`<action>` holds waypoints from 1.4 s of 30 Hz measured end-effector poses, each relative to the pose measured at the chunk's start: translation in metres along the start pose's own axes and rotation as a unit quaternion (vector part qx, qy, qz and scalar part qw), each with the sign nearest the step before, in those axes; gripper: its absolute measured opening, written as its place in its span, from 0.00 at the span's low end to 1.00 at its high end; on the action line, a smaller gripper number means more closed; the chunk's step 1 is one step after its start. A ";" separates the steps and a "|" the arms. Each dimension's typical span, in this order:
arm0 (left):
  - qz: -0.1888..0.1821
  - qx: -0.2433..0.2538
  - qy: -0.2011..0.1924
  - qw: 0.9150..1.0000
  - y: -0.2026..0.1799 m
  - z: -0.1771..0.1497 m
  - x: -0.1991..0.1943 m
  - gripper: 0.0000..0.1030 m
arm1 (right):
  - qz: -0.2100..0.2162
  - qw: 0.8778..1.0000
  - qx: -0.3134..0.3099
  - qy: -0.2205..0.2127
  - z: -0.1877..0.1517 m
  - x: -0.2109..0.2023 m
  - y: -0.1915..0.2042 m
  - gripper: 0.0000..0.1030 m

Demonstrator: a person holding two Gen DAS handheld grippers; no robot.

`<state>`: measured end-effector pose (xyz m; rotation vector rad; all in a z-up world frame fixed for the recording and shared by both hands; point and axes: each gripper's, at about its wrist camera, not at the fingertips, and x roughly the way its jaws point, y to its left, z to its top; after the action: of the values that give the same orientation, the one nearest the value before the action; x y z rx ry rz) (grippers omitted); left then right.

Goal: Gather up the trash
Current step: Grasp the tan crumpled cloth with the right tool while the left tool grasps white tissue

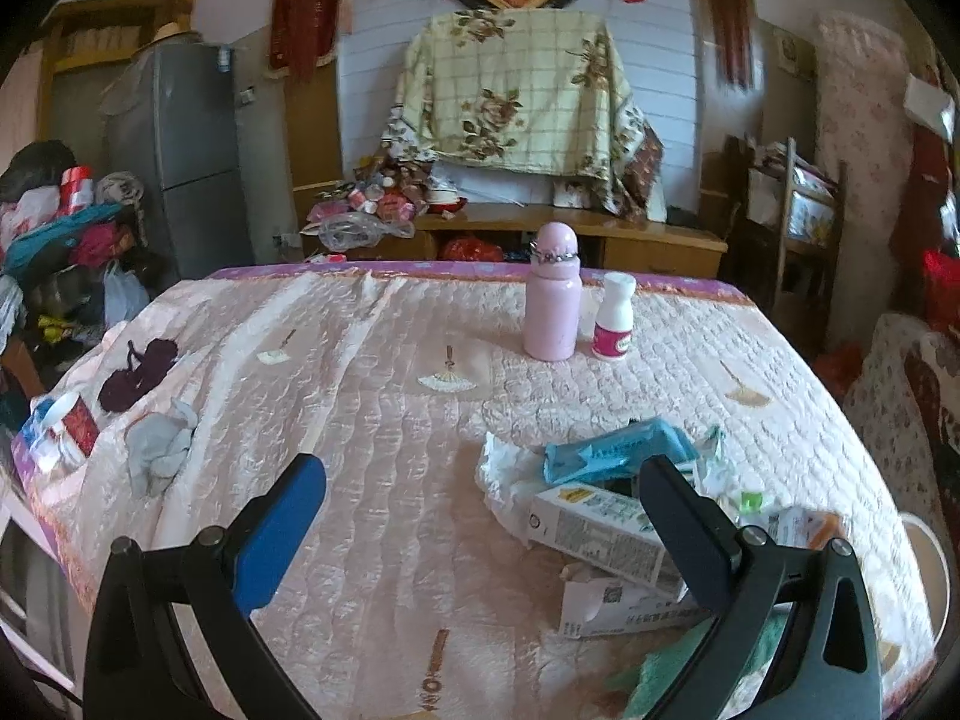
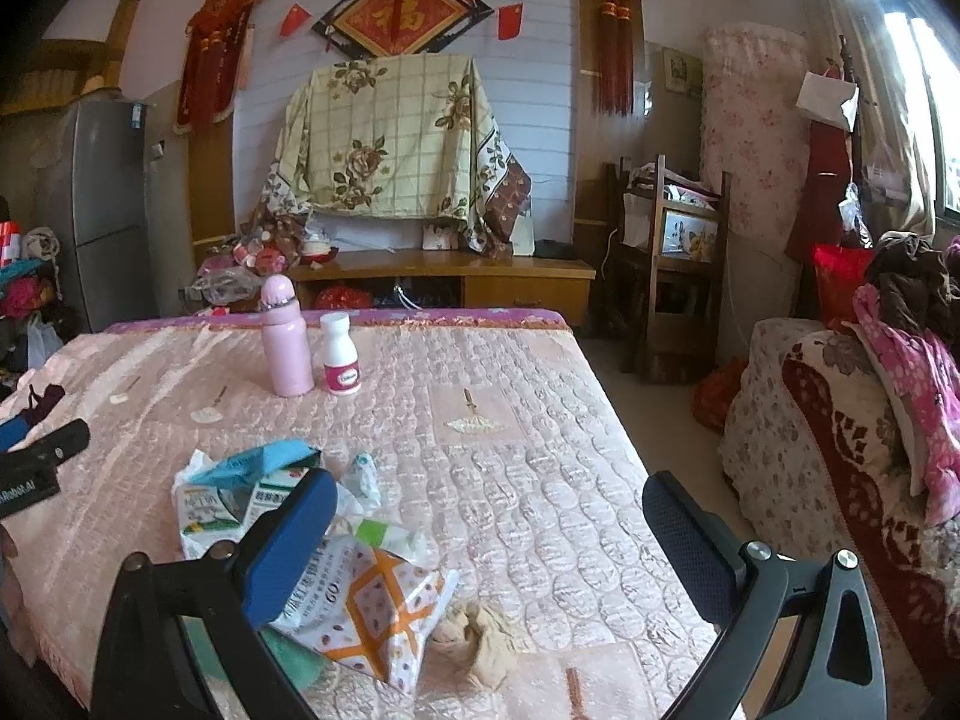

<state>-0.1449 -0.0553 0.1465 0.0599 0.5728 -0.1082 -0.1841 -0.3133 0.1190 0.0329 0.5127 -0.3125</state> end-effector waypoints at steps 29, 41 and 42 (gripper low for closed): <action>-0.024 0.029 0.112 0.993 0.028 -0.006 0.071 1.00 | 0.122 0.976 0.001 0.181 -0.075 0.056 -0.043 0.54; -0.060 -0.016 0.193 0.979 0.031 0.000 0.158 0.93 | 0.155 0.962 -0.005 0.226 -0.092 0.101 -0.019 0.54; -0.057 -0.019 0.201 0.978 0.031 -0.001 0.166 0.84 | 0.156 0.961 -0.004 0.227 -0.092 0.103 -0.018 0.54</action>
<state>-0.0029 -0.0386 0.0561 0.0113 0.9835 -0.2000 -0.1481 -0.3502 -0.0106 0.1784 0.9512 0.0129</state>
